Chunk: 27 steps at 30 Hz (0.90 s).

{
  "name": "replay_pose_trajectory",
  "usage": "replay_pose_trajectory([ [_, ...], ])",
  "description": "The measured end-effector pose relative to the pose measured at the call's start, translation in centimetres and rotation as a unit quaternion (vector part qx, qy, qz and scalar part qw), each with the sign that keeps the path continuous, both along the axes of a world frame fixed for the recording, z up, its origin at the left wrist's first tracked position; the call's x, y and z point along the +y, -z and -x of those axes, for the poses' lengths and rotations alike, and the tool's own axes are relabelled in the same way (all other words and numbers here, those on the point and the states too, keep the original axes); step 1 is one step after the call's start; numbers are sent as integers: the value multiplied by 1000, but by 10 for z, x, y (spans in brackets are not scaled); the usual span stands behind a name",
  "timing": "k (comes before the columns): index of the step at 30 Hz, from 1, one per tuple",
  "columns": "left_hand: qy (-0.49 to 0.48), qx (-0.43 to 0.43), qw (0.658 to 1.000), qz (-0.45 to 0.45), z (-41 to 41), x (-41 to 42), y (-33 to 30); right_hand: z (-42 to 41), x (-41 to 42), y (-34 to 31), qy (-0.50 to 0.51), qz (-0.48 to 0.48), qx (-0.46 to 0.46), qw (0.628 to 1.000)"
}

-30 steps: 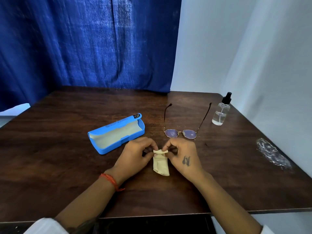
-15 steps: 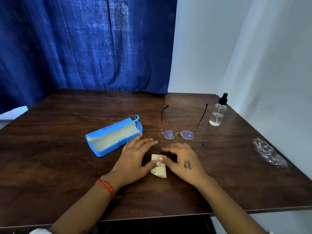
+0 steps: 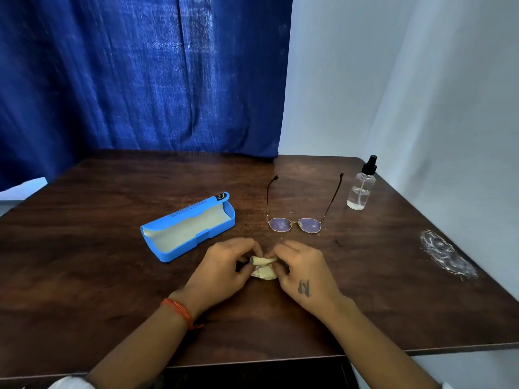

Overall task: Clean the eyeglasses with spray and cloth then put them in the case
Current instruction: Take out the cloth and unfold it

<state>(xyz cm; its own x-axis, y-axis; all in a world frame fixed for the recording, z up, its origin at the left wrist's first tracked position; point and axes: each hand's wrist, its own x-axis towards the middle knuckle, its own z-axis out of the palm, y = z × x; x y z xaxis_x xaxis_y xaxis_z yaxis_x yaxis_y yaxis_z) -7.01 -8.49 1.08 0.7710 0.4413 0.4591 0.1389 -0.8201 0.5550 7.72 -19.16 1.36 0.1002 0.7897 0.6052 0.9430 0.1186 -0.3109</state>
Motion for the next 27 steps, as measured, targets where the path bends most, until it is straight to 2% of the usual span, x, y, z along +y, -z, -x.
replay_pose_trajectory([
  [3, 57, 8, 998, -4, 8, -1, -3, 1, -10, 3, -30, 10, -26, 999],
  [6, 85, 6, 996, 21, 10, -4, -5, 1, -20, 7, -59, 19, -13, 998],
  [12, 75, 7, 997, 24, 6, -5, -3, -3, -24, 10, -52, 20, -17, 998],
  [16, 42, 12, 999, -27, -1, -3, 3, -3, -13, 6, -21, 2, -49, 999],
  [19, 22, 15, 997, -67, -5, -6, 6, -2, -10, 6, -12, 28, -57, 998],
  [21, 18, 12, 996, -82, -4, -9, 7, -3, -16, 8, -26, 52, -36, 998],
  [23, 20, -6, 994, -107, -5, -12, 6, -10, -27, 9, -38, 56, 21, 998],
  [27, 26, -47, 991, -123, -20, -27, -6, -30, -52, -2, -35, 11, 105, 994],
])
